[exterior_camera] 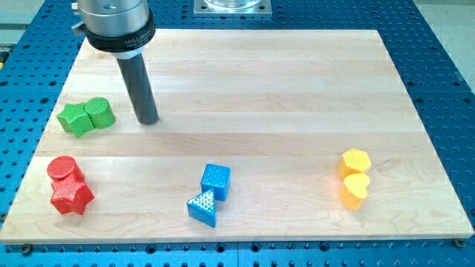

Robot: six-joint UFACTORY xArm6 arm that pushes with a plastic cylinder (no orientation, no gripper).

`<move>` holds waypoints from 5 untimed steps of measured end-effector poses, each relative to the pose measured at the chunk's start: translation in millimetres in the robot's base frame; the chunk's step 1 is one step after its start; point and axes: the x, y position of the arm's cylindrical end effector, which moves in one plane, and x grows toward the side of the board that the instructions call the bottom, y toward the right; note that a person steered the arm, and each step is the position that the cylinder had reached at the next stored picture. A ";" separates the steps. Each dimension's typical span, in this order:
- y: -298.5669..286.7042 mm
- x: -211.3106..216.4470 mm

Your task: Move the arm to the top right of the yellow hexagon

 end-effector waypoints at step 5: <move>323.0 11.1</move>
